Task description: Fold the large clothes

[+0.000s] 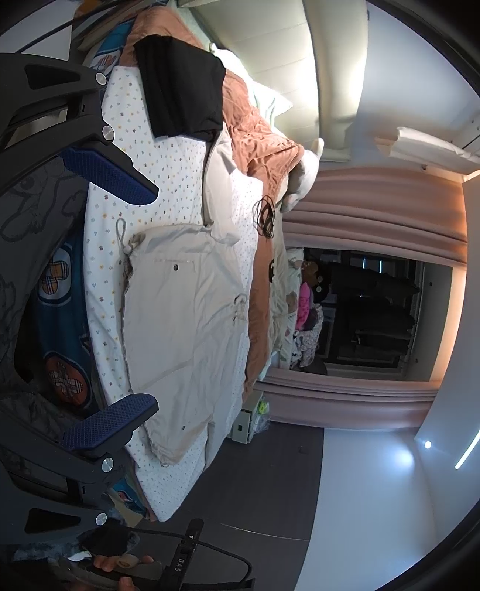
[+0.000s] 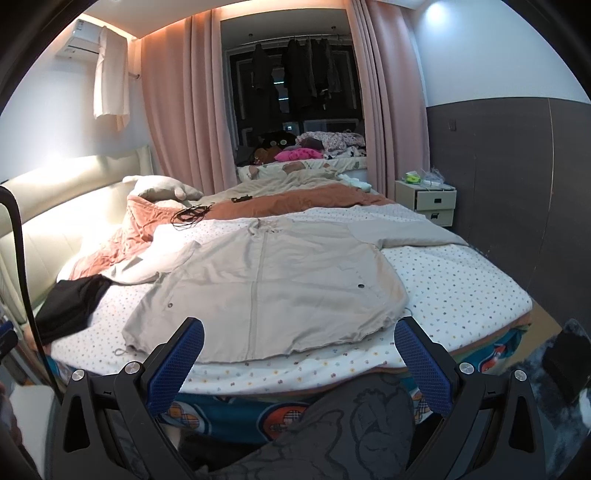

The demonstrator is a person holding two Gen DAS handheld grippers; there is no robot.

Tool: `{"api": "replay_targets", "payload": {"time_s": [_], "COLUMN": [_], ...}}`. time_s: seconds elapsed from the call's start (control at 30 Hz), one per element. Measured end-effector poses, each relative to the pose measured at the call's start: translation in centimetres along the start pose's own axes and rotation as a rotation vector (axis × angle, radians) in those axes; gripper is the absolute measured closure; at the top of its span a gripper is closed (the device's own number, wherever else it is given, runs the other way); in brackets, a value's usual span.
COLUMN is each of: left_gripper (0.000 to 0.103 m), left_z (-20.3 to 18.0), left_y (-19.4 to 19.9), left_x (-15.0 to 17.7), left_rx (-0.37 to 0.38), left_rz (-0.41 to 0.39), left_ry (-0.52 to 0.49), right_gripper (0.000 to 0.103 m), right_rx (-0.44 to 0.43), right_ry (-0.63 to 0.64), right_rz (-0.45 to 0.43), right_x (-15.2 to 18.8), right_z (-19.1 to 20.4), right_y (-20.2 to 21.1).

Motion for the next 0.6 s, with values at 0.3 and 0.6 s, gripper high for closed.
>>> {"api": "replay_targets", "payload": {"time_s": [0.3, 0.6], "left_gripper": [0.000, 0.000], "left_z": [-0.6, -0.9], "left_y": [0.9, 1.5], "left_x": [0.4, 0.5], "left_rx": [0.000, 0.001], "left_rz": [-0.009, -0.016], "left_ry": [-0.008, -0.008], "right_gripper": [0.000, 0.000], "right_rx": [0.002, -0.003], "right_ry": [-0.008, 0.002], "right_rz": [-0.002, -0.002], "right_x": [0.4, 1.0], "right_z": [-0.4, -0.2], "right_y": [0.8, 1.7]}}
Point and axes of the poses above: each gripper's, at about its wrist camera, not at the fingertips, and y roughly against the way its jaws point, z to its left, x to its underside, the point moved 3 cm from there along -y, roughly the way its jaws point, and after that the axes turned 9 degrees about x, right-handed, at the moved point
